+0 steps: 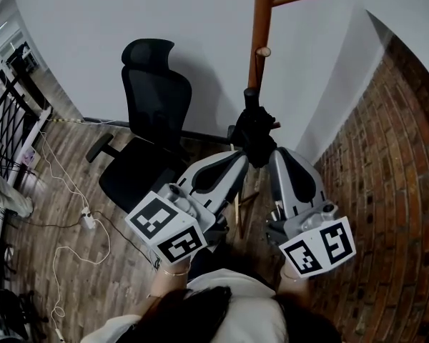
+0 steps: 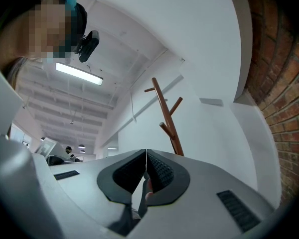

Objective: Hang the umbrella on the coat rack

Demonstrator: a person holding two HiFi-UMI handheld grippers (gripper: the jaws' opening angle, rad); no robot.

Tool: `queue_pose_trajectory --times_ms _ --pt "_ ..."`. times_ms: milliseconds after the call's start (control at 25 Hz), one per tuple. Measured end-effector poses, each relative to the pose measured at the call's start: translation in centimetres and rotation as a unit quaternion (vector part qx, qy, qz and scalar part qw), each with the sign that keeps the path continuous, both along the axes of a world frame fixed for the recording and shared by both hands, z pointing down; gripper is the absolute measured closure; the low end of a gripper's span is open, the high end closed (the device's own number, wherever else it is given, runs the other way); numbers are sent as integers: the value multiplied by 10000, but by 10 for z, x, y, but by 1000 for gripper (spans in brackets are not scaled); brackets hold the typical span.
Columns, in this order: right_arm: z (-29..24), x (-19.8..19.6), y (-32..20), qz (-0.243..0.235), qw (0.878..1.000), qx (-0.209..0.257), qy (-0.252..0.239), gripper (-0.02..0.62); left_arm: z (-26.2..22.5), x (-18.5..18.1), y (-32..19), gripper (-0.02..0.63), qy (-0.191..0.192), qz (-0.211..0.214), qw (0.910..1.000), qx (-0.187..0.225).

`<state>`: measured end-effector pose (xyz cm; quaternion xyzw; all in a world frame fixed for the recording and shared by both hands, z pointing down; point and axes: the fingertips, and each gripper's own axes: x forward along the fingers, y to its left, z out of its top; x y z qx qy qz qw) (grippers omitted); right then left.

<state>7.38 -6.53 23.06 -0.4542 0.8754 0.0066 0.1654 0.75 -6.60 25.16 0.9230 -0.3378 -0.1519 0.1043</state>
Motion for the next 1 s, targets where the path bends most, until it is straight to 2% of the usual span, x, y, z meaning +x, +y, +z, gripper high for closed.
queue_pose_trajectory --times_ms 360,1000 --pt "6 2 10 109 9999 -8 -34 560 4 -4 9 595 -189 -128 9997 -2" --pt "4 -17 40 405 9992 -37 -22 560 3 -28 39 595 -277 114 9995 36"
